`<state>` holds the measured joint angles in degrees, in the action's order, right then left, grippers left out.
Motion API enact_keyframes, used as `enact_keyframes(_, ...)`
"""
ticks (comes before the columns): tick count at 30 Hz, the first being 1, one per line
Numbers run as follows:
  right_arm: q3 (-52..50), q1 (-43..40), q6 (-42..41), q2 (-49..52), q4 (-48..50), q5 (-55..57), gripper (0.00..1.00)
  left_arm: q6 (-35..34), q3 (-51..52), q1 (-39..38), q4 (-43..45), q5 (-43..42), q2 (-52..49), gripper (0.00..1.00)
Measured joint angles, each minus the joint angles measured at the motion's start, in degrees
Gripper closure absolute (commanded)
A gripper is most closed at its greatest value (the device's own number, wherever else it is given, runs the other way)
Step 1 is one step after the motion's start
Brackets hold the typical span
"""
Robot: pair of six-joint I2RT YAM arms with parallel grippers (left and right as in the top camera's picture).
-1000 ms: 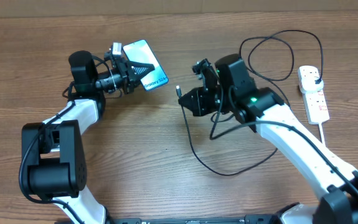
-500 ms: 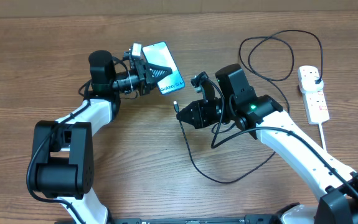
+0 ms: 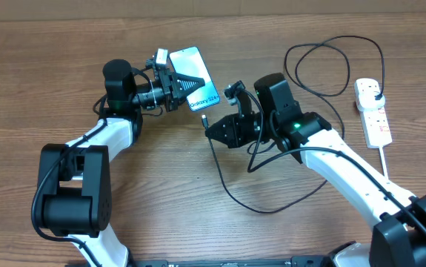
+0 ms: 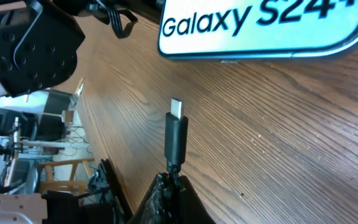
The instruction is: Plug charger to phone and switch on socket
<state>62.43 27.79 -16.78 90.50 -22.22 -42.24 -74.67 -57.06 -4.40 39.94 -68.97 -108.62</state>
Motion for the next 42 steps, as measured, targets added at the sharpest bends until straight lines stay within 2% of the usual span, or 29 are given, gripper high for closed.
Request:
enact_keyframes(10,0.0,-2.2,-1.3,0.0,0.2,-0.8,0.96,-0.2,0.0,0.0,0.4,-1.2,0.0,0.96)
enact_keyframes(42,-2.1,-2.3,-1.9,0.0,1.9,-3.0,0.96,-1.7,0.0,0.0,0.6,-1.6,0.0,0.96)
